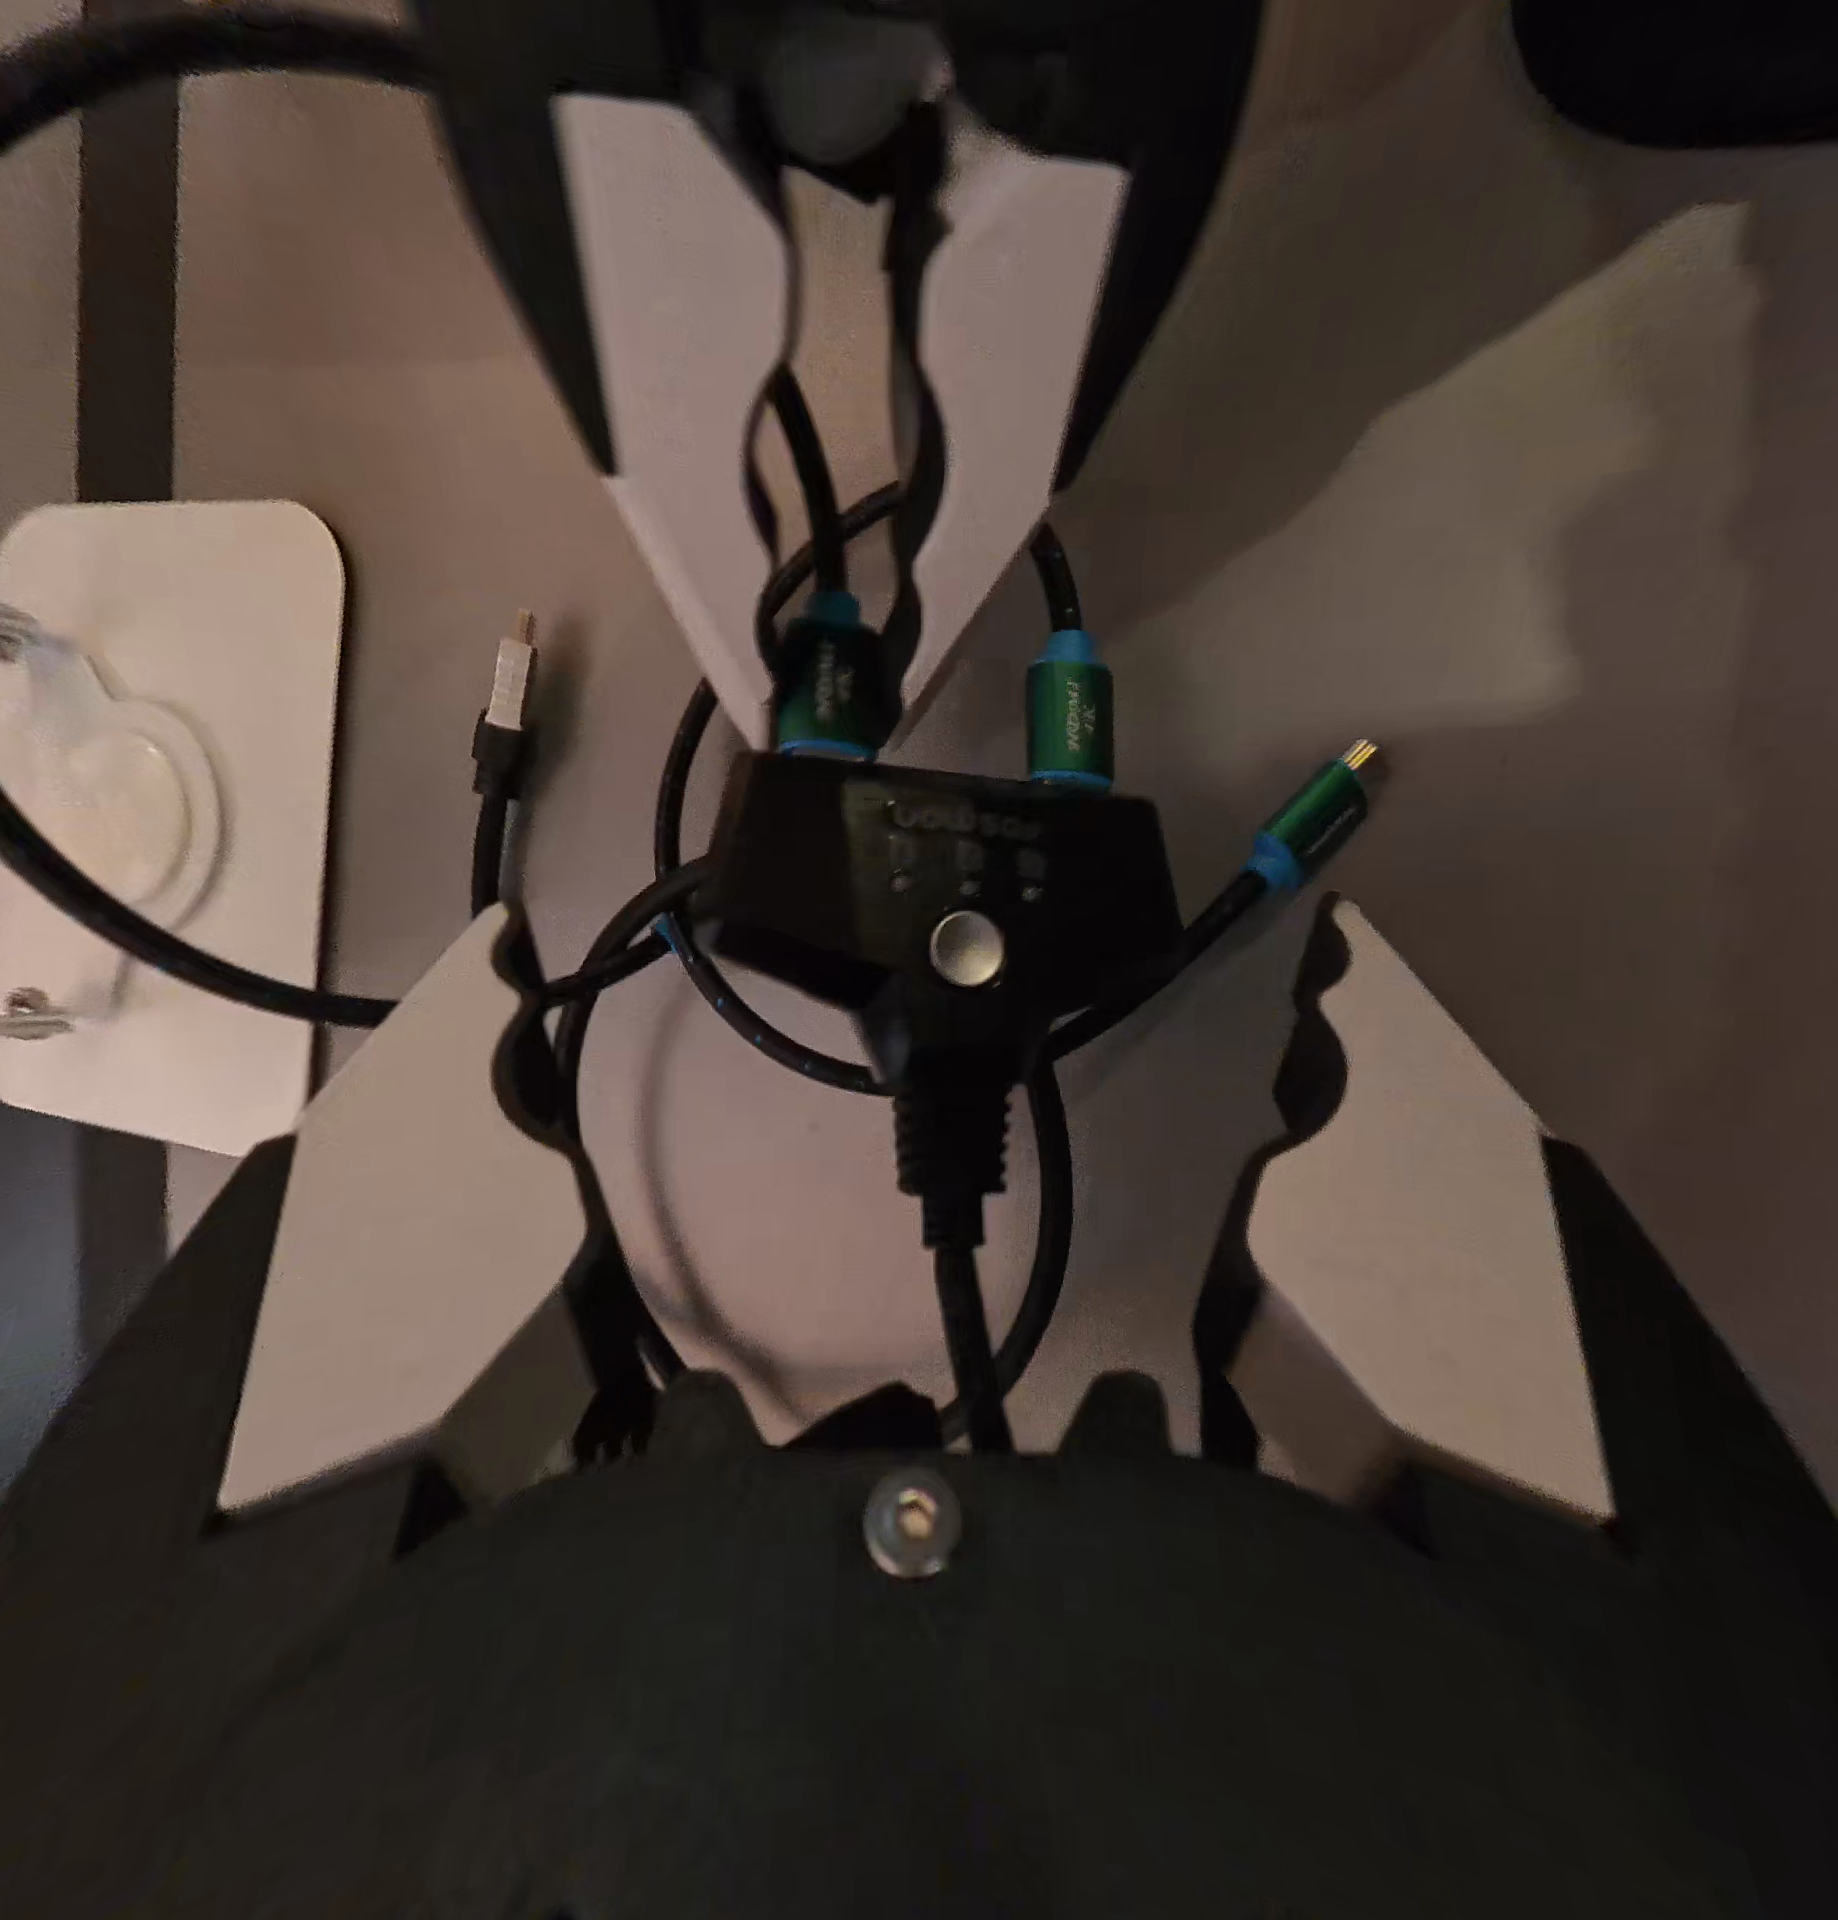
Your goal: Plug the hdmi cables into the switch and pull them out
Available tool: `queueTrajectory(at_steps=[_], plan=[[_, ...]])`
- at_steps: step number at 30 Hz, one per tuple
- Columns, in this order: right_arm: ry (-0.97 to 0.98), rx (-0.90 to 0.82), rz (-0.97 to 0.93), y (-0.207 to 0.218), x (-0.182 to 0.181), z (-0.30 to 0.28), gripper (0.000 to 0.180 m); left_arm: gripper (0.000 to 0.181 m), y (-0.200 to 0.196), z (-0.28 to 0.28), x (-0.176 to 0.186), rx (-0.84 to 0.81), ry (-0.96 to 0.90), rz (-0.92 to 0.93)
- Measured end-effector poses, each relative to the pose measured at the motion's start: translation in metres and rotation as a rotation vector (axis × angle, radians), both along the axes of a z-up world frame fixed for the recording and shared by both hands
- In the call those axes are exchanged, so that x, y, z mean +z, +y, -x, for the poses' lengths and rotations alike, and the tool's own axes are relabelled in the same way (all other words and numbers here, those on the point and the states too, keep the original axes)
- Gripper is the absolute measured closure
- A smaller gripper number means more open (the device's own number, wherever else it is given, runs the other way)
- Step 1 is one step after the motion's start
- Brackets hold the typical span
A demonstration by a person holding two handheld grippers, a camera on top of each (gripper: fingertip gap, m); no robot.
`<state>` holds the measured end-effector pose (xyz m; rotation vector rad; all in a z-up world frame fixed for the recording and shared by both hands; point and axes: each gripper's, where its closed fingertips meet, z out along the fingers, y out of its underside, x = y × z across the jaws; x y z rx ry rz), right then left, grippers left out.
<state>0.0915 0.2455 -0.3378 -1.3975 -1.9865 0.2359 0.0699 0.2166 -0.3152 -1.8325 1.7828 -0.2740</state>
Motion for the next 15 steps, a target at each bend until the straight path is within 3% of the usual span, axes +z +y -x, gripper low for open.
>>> queueTrajectory(at_steps=[5,15], plan=[[0.029,0.016,0.077,-0.001,0.007,0.001,0.159,0.027,0.009,-0.004,-0.016,-0.011,0.12,-0.143],[0.038,0.039,0.155,-0.011,0.015,0.008,0.159,0.029,0.01,-0.008,-0.033,-0.018,0.205,-0.145]])
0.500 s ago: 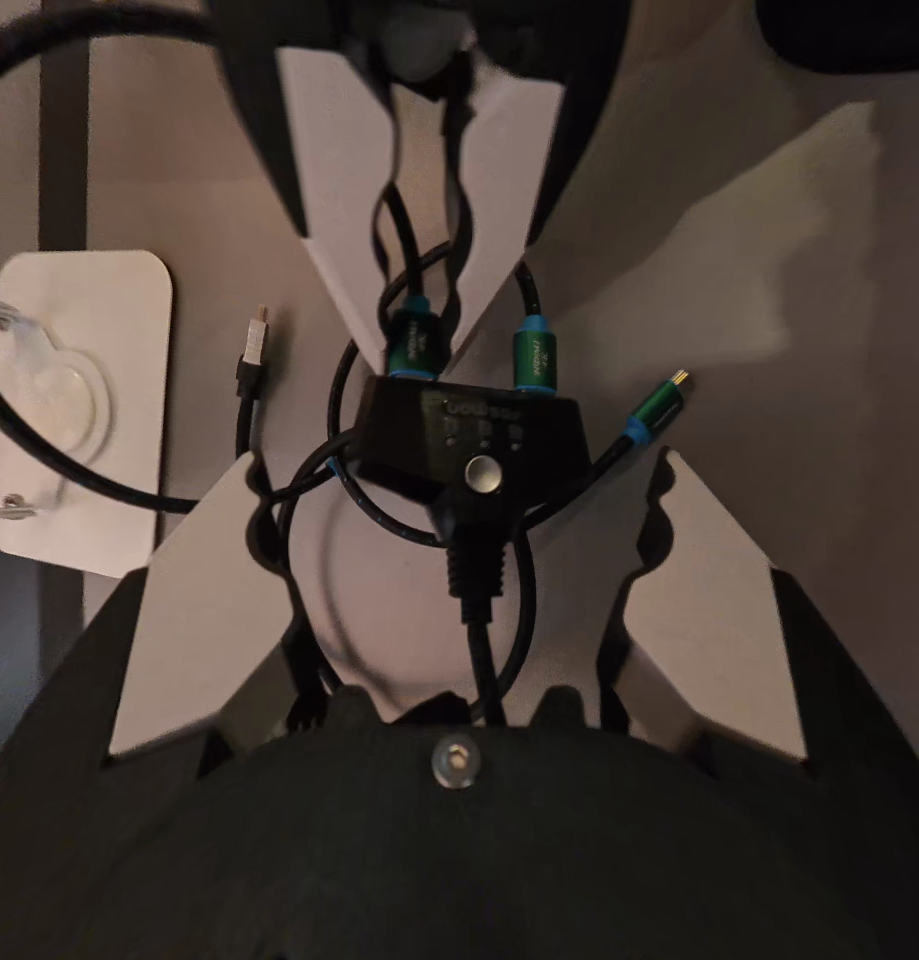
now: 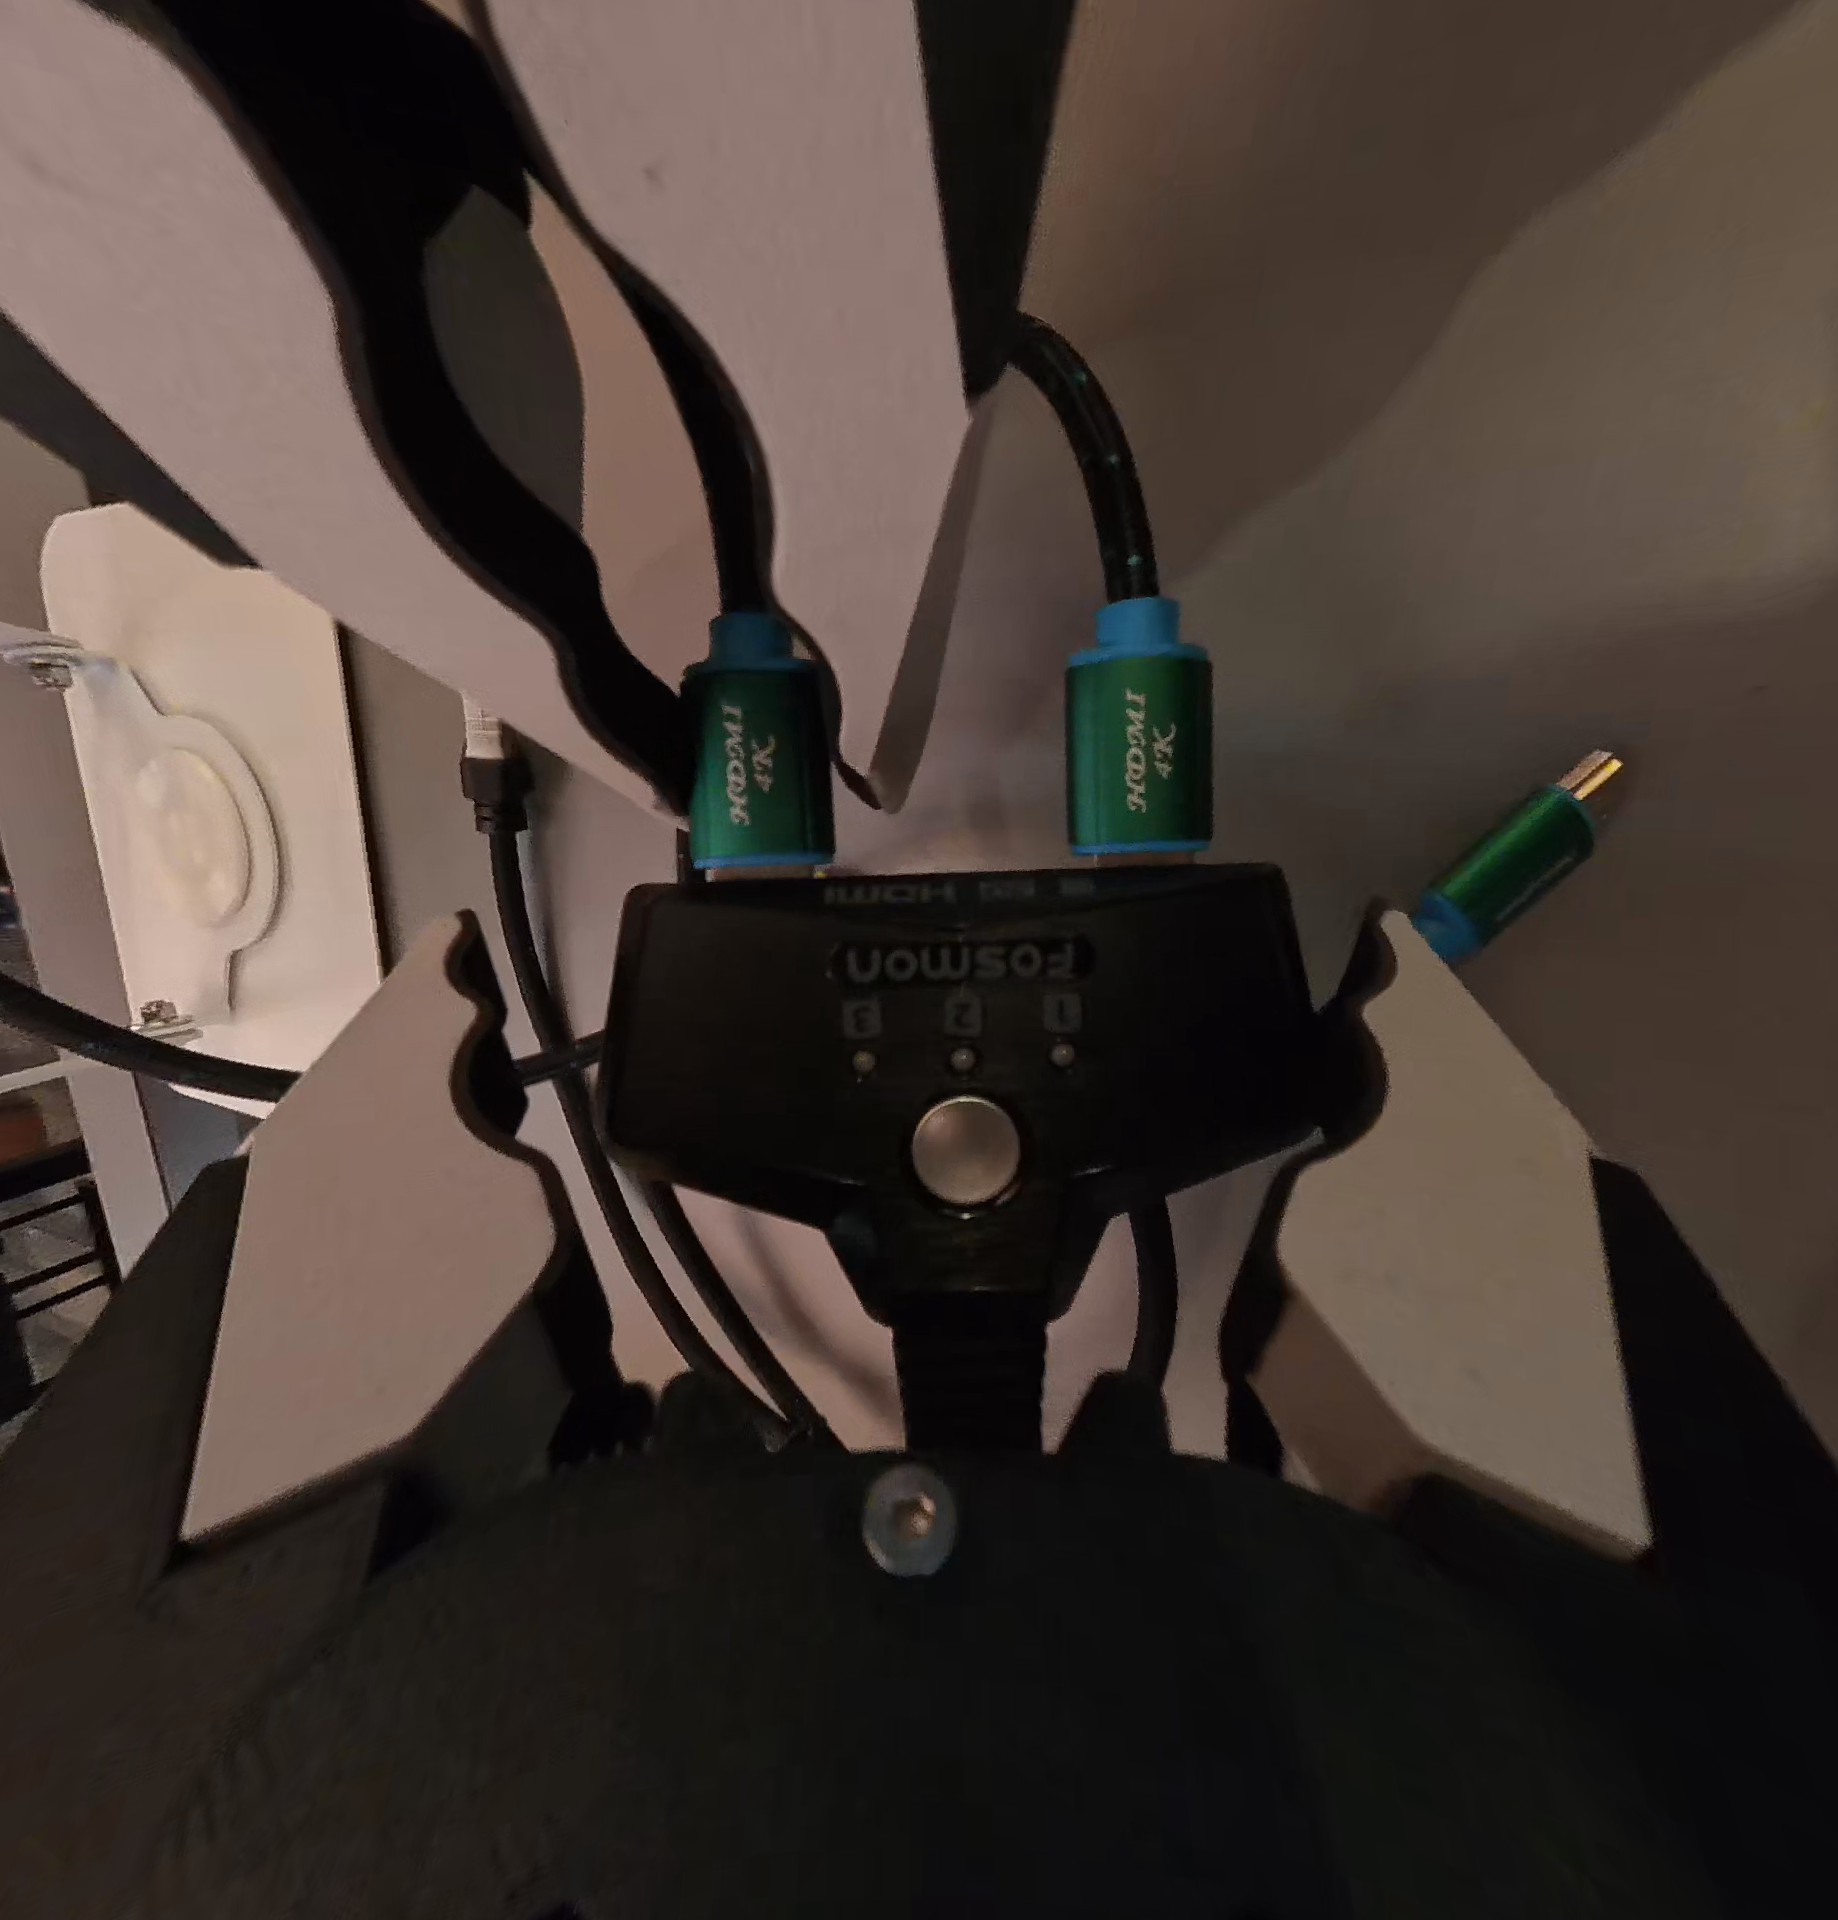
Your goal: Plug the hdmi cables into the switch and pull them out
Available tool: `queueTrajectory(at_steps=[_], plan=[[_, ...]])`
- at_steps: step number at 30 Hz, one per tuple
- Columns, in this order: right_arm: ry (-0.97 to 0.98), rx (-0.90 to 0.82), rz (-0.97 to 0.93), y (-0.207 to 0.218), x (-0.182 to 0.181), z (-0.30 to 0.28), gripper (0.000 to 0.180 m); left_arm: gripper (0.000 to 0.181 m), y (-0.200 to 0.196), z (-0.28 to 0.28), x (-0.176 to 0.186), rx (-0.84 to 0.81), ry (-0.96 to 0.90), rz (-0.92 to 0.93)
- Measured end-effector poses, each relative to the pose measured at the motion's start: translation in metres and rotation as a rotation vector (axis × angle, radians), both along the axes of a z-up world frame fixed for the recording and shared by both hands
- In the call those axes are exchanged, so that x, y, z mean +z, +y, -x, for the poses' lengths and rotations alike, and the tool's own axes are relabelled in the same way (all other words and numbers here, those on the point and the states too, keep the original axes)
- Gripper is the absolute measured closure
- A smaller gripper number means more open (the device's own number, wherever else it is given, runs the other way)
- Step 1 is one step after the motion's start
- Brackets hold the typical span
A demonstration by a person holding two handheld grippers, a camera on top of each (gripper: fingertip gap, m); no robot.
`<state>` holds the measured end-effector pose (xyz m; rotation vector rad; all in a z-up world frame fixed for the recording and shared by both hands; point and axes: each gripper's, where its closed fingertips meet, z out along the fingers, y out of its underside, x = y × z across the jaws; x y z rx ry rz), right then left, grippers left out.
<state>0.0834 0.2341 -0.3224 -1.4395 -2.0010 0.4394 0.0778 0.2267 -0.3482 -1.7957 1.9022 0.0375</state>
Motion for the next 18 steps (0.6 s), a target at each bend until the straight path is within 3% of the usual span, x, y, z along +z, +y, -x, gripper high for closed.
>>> queueTrajectory(at_steps=[18], plan=[[0.022,-0.015,0.102,0.006,0.002,0.001,0.16,0.033,0.009,0.004,-0.007,-0.035,0.014,-0.061]])
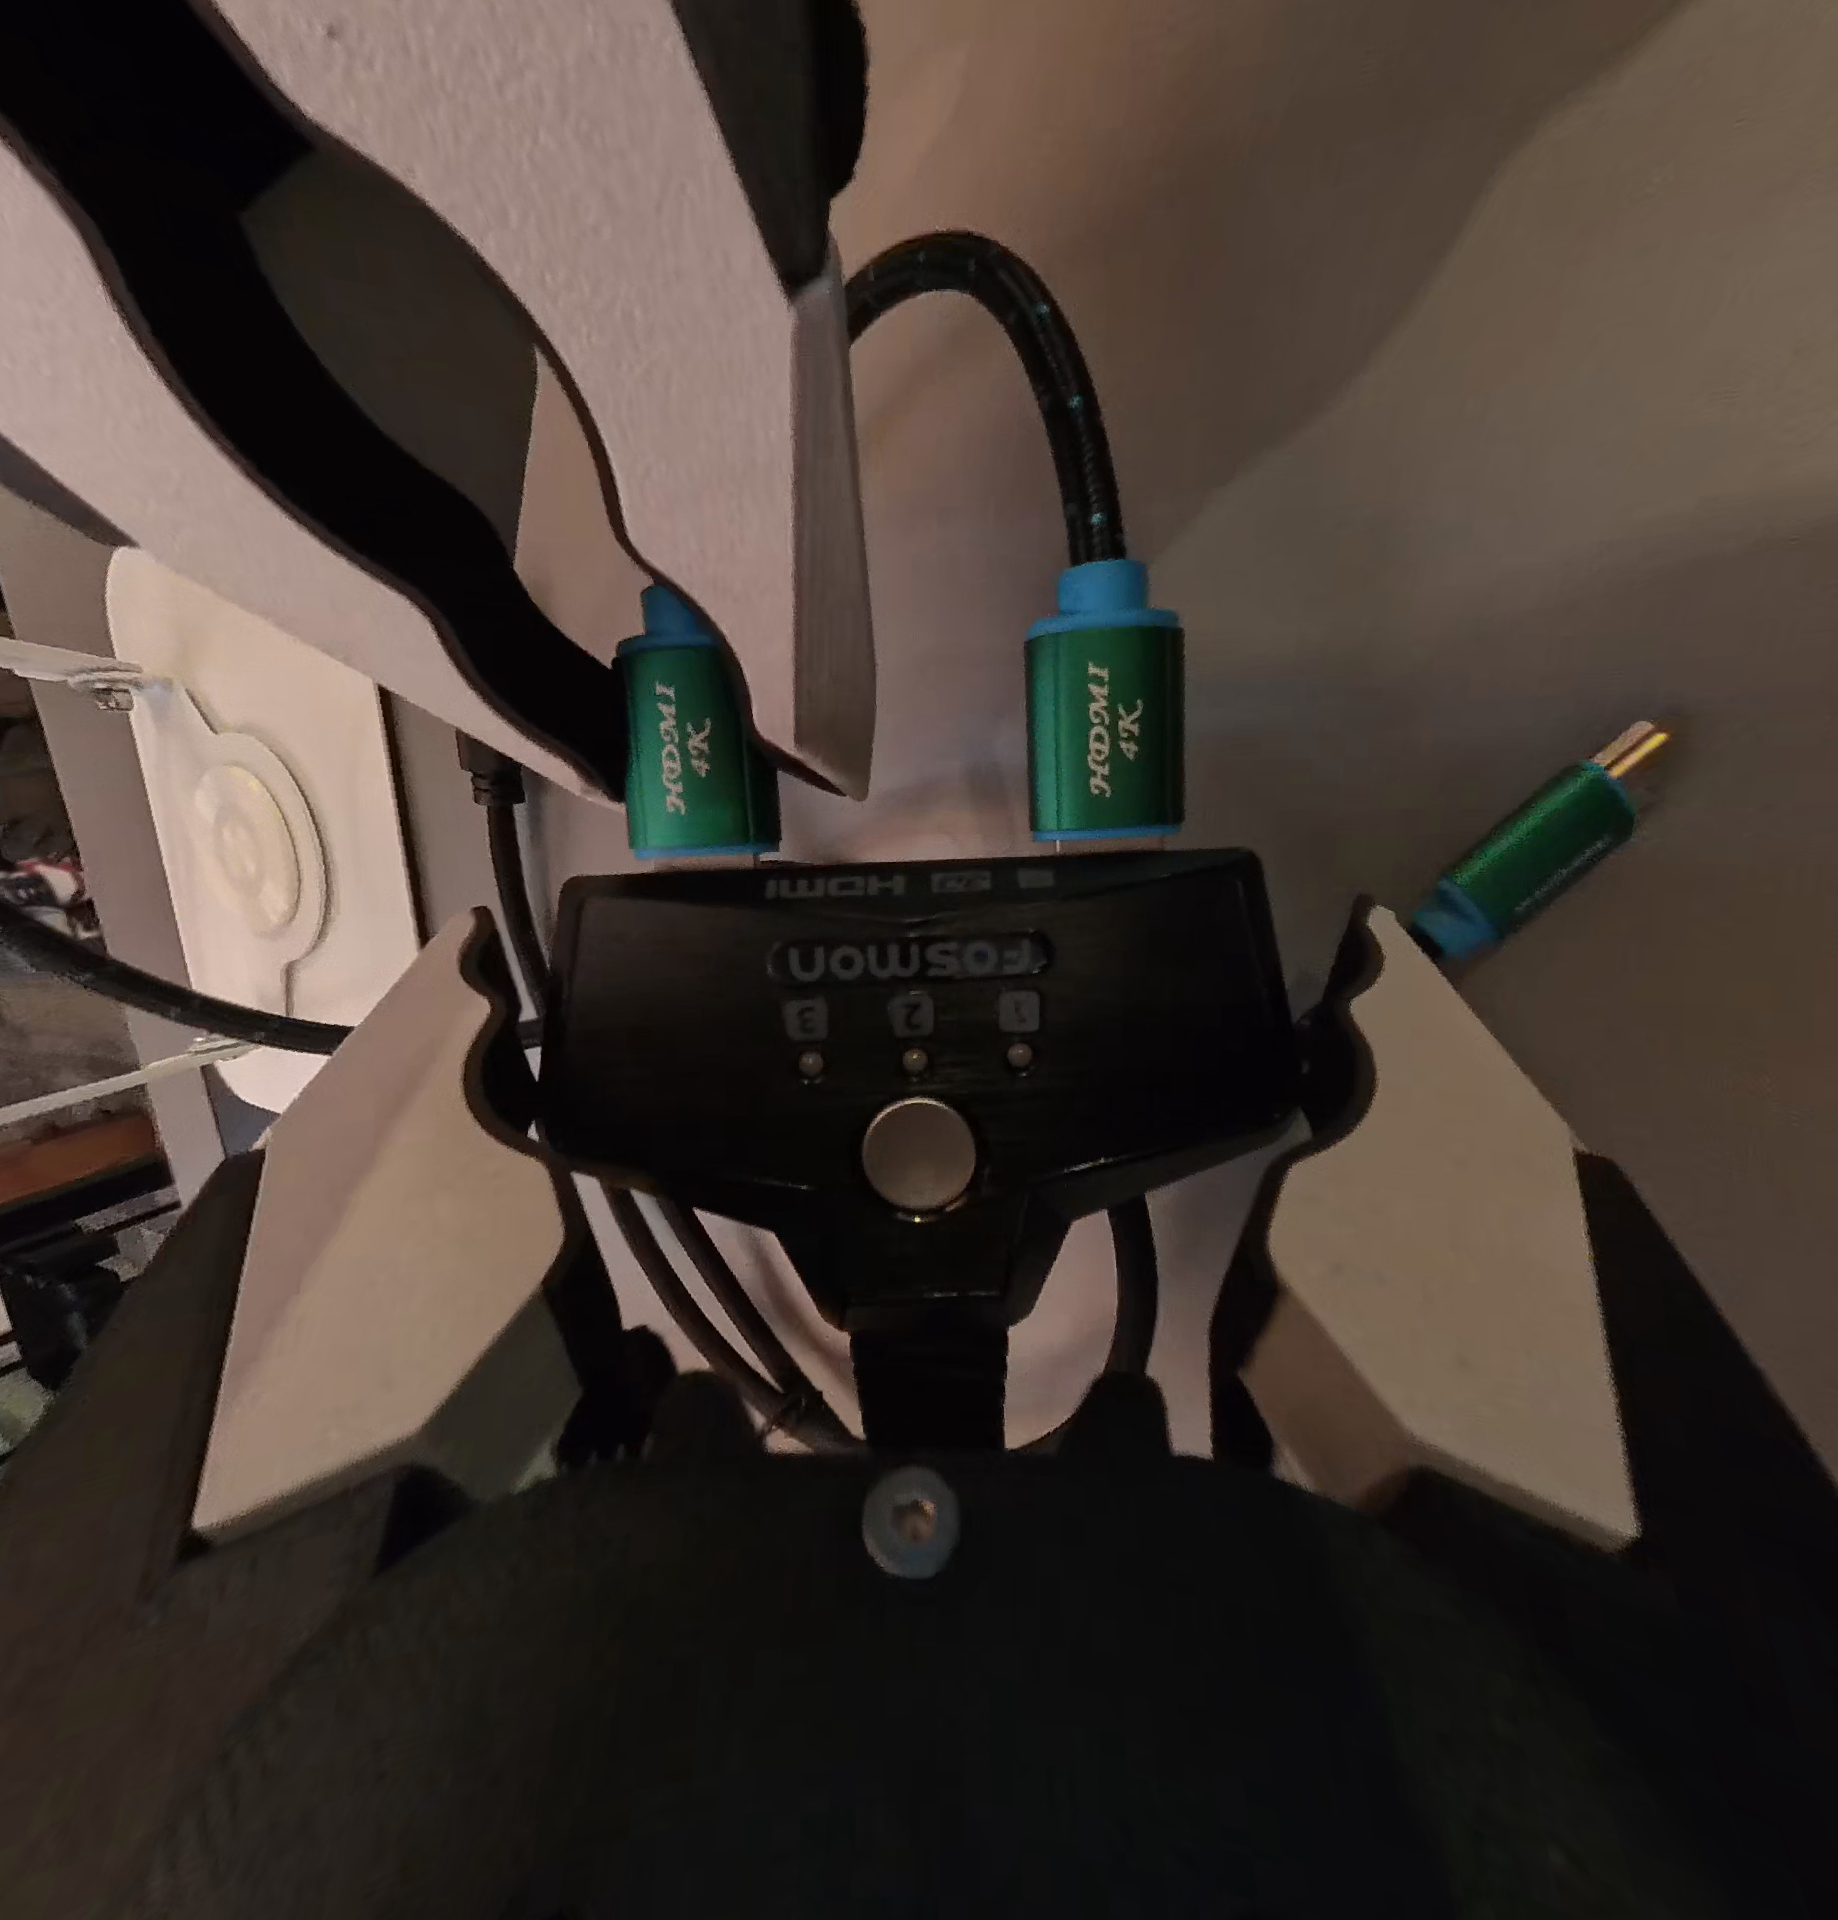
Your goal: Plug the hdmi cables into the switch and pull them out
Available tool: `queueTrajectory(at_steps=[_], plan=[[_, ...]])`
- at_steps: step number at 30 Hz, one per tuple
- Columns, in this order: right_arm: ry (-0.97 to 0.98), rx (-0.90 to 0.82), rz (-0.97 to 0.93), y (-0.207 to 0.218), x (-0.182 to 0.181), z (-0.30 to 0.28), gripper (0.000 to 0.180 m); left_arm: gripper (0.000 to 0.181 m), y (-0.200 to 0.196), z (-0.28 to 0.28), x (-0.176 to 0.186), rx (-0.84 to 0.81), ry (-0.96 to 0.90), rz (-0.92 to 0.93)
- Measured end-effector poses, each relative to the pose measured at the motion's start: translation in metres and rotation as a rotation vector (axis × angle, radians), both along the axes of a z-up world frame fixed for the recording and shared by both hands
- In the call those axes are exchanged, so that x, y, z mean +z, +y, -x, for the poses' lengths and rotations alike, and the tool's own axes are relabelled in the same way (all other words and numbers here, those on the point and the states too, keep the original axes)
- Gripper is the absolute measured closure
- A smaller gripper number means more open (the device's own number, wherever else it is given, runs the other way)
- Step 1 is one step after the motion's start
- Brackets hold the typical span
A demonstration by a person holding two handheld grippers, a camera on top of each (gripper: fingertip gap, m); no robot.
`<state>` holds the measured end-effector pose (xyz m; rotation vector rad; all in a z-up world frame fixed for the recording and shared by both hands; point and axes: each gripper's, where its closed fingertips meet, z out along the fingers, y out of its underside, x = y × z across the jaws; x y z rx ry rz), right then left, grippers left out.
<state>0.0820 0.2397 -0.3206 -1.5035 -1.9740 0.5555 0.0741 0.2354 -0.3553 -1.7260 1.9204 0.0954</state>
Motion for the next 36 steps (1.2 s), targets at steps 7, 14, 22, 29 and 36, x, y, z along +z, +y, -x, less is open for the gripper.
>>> queueTrajectory(at_steps=[7,14,22,29,36], plan=[[0.009,-0.006,0.063,0.002,0.001,0.0,0.16,0.022,0.001,0.014,0.001,0.023,0.058,-0.067],[0.007,0.0,0.081,-0.004,0.006,0.003,0.16,0.022,0.004,0.003,0.004,0.02,0.06,-0.075],[-0.016,-0.015,0.067,-0.002,0.005,0.004,0.16,0.023,0.009,0.011,-0.01,0.031,0.169,-0.066],[0.005,-0.004,0.036,0.0,0.006,0.005,0.159,0.024,0.002,0.011,-0.01,0.042,0.153,0.044],[0.084,-0.026,-0.051,0.012,0.019,0.01,0.155,0.025,-0.008,0.008,-0.009,0.086,0.069,0.281]])
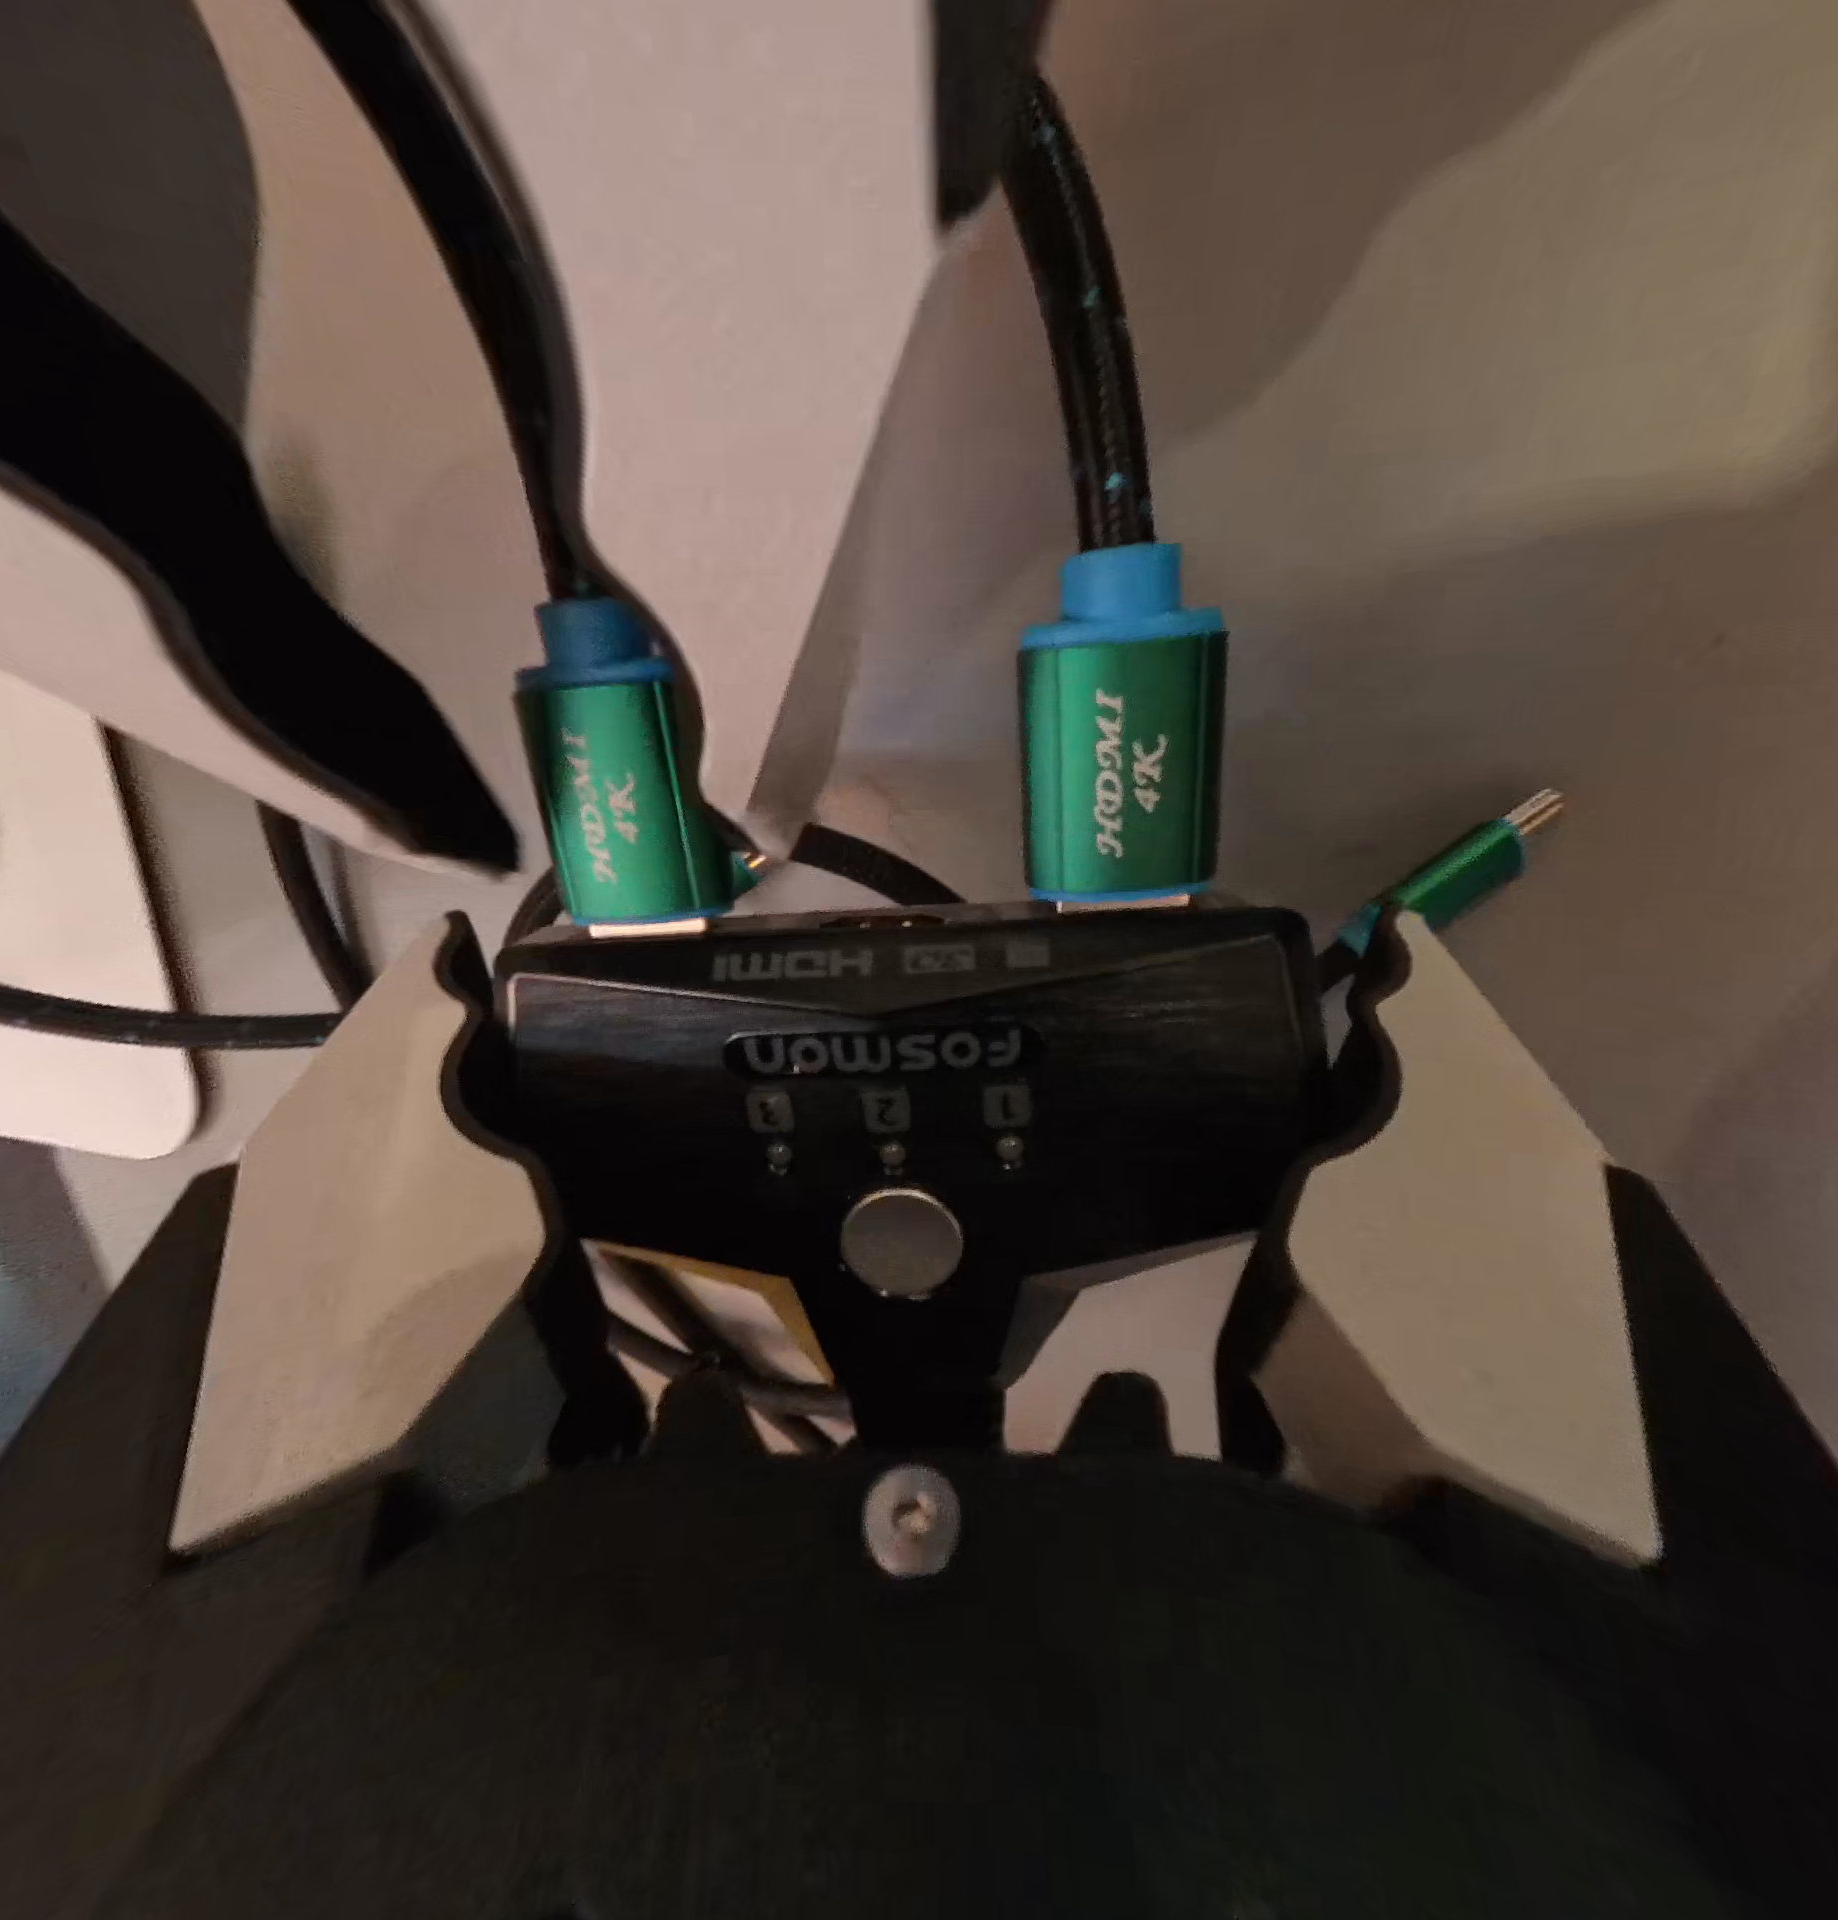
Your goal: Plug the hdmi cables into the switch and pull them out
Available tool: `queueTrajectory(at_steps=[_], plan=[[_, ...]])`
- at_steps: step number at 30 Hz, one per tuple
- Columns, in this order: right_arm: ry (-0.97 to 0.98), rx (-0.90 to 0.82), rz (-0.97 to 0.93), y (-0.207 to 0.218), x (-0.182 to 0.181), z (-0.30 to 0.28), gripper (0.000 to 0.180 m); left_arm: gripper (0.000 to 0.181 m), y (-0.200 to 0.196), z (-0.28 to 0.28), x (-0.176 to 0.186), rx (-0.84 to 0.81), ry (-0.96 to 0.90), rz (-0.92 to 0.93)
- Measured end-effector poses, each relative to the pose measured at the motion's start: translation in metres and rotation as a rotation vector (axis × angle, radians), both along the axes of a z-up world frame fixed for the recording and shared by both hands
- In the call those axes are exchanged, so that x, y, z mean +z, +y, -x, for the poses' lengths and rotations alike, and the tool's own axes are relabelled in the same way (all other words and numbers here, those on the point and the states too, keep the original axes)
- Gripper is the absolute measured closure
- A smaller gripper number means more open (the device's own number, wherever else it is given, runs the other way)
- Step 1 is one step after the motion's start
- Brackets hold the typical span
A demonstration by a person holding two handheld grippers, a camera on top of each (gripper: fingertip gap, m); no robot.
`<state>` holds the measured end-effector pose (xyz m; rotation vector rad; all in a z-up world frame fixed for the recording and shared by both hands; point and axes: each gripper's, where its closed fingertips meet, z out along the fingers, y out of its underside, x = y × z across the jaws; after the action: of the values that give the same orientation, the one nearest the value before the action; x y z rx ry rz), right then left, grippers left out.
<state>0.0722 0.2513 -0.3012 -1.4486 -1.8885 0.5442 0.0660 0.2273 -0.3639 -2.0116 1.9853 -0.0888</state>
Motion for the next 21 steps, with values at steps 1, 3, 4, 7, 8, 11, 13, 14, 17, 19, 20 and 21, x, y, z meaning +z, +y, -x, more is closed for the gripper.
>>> queueTrajectory(at_steps=[1,3,4,7,8,11,13,14,17,19,20,21], plan=[[0.029,-0.017,-0.029,0.005,0.006,0.0,0.152,0.025,0.0,0.0,0.002,0.017,-0.022,0.031],[0.087,-0.045,-0.091,0.012,0.019,-0.003,0.145,0.025,-0.001,0.0,0.004,0.045,-0.064,0.102],[0.113,-0.048,-0.109,0.013,0.026,-0.005,0.145,0.025,0.0,0.001,0.006,0.054,-0.08,0.13],[0.182,-0.036,-0.146,0.008,0.044,-0.015,0.145,0.025,-0.003,0.001,0.01,0.074,-0.128,0.227],[0.196,-0.005,-0.16,0.002,0.048,-0.017,0.146,0.025,-0.003,0.001,0.011,0.075,-0.14,0.25],[0.219,0.121,-0.219,-0.027,0.052,-0.016,0.143,0.025,-0.005,0.001,0.015,0.081,-0.167,0.32],[0.144,0.153,-0.303,-0.035,0.04,-0.013,0.141,0.025,-0.006,0.0,0.018,0.081,-0.182,0.36],[0.084,0.15,-0.357,-0.034,0.031,-0.012,0.14,0.025,-0.006,-0.001,0.02,0.083,-0.193,0.376],[0.001,0.127,-0.496,-0.027,0.016,-0.004,0.141,0.025,-0.009,-0.004,0.024,0.081,-0.212,0.419],[0.003,0.081,-0.549,-0.019,0.017,0.001,0.155,0.025,-0.011,-0.004,0.022,0.072,-0.199,0.427],[-0.009,0.071,-0.56,-0.017,0.016,0.001,0.162,0.025,-0.012,-0.004,0.02,0.075,-0.197,0.43],[-0.012,0.073,-0.563,-0.017,0.015,0.002,0.169,0.025,-0.012,-0.003,0.019,0.077,-0.194,0.433]])
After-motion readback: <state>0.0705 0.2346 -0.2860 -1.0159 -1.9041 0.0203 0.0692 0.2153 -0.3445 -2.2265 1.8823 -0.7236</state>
